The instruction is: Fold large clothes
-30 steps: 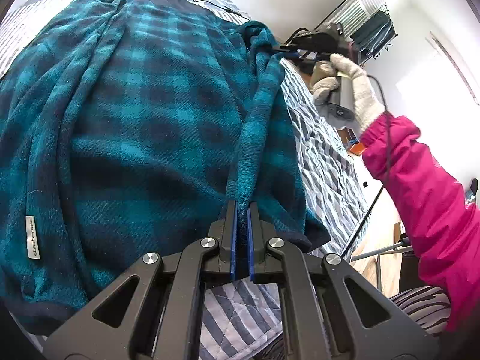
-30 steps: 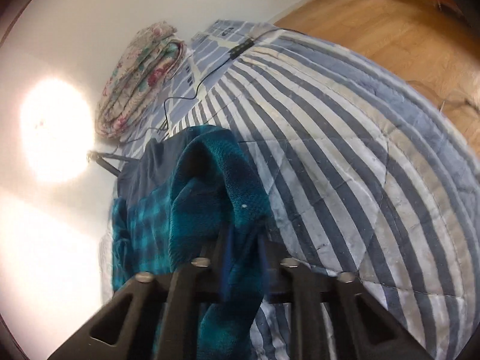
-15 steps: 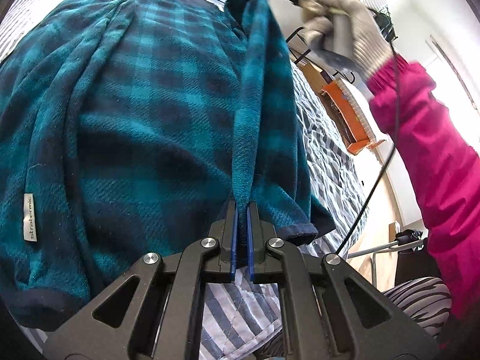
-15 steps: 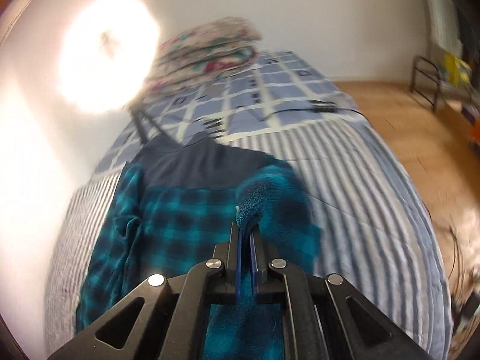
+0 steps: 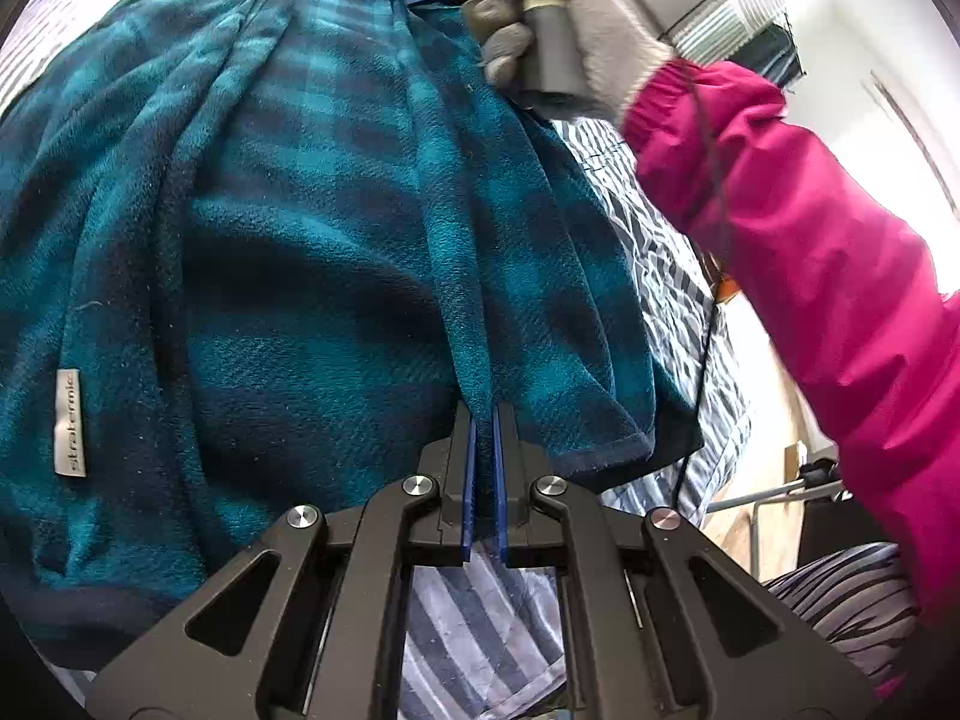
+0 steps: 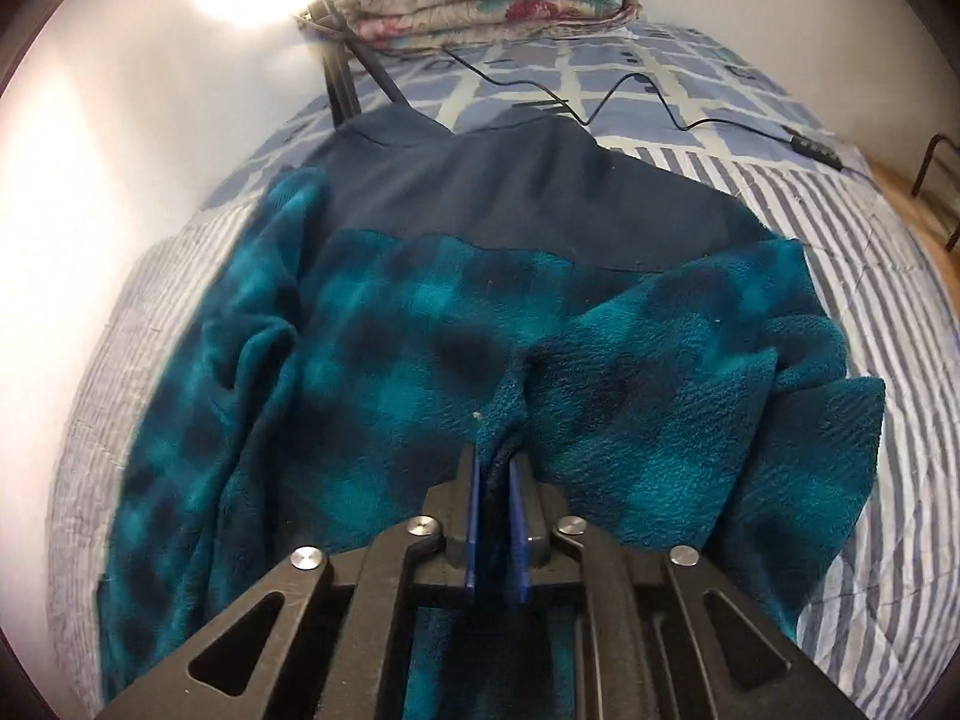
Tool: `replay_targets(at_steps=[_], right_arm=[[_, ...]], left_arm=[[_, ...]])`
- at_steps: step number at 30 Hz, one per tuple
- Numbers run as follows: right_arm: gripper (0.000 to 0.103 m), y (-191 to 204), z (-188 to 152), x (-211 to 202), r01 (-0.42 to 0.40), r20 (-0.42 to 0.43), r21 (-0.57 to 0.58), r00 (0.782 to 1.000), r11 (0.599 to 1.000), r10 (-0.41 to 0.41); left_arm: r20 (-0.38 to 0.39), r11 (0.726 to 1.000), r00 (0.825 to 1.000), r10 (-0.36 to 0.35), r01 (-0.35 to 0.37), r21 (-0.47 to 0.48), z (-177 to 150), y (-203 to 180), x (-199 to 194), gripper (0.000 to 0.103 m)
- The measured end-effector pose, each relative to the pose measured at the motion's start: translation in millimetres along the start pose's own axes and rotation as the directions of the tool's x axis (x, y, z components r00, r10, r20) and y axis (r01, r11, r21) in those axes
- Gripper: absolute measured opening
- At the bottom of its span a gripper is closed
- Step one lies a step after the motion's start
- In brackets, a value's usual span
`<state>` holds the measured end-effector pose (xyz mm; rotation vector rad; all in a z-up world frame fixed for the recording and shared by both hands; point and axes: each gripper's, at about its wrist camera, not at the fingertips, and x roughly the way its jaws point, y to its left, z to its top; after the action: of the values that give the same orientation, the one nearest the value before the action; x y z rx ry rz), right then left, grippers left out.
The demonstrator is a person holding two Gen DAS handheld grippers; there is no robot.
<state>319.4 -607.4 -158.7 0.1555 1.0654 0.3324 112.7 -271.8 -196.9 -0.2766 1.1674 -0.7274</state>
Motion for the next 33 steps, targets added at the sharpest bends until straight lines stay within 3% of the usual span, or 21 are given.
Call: replay_targets(at_steps=[2, 6, 8, 10, 13, 18, 22, 26, 27, 28, 29, 31, 33], right_arm=[[0.034, -4, 0, -25, 0.011, 0.043, -0.007, 0.999, 1.000, -0.011], [0.034, -12, -6, -81, 0.068, 0.086, -0.028, 0.994, 0.997, -0.066], [0.036, -17, -12, -104, 0.101, 0.100, -0.021, 0.990, 0.995, -0.098], [0.036, -29, -25, -128, 0.097, 0.106, 0.011, 0.990, 0.995, -0.097], [0.036, -47, -47, -149, 0.064, 0.094, 0.062, 0.993, 0.996, -0.069], [0.037, -64, -95, -161, -0.022, 0.038, 0.122, 0.999, 0.992, 0.017], [0.037, -59, -143, -157, -0.094, -0.027, 0.132, 0.995, 0.987, 0.099], [0.037, -51, -176, -141, -0.110, -0.095, 0.126, 0.988, 0.986, 0.122], [0.037, -50, -181, -136, -0.111, -0.101, 0.135, 0.987, 0.985, 0.125], [0.037, -51, -187, -132, -0.122, -0.106, 0.152, 0.985, 0.981, 0.139], [0.036, -52, -189, -129, -0.134, -0.107, 0.165, 0.982, 0.977, 0.153], [0.027, -56, -192, -123, -0.163, -0.095, 0.191, 0.978, 0.968, 0.184], [0.002, -55, -194, -121, -0.190, -0.092, 0.197, 0.973, 0.962, 0.211]], left_arm=[[0.002, 1.000, 1.000, -0.007, 0.007, 0.002, 1, 0, -5, 0.003], [0.011, 1.000, 1.000, 0.023, -0.023, 0.019, -1, -6, -15, 0.003], [0.022, 0.999, 0.999, 0.031, -0.031, 0.011, -2, -7, -23, 0.010], [0.051, 1.000, 0.998, 0.024, -0.024, -0.010, -4, -9, -33, 0.033], [0.083, 1.000, 0.996, 0.021, -0.020, -0.002, -5, -19, -45, 0.034], [0.098, 1.000, 0.995, 0.021, -0.020, -0.010, 3, -27, -46, 0.034], [0.066, 0.997, 0.995, 0.069, -0.066, -0.050, 12, -14, -24, 0.034], [0.010, 0.994, 0.999, 0.046, -0.045, -0.098, 12, -1, 2, 0.034], [0.002, 0.995, 0.999, 0.039, -0.038, -0.095, 11, -2, 5, 0.034], [-0.002, 0.996, 0.999, 0.034, -0.034, -0.086, 10, -4, 9, 0.013], [-0.009, 0.996, 0.999, 0.034, -0.035, -0.079, 9, -7, 12, 0.004], [-0.008, 0.997, 0.999, 0.035, -0.036, -0.073, 8, -11, 14, 0.002], [0.001, 0.997, 1.000, 0.026, -0.026, -0.071, 7, -14, 11, 0.001]])
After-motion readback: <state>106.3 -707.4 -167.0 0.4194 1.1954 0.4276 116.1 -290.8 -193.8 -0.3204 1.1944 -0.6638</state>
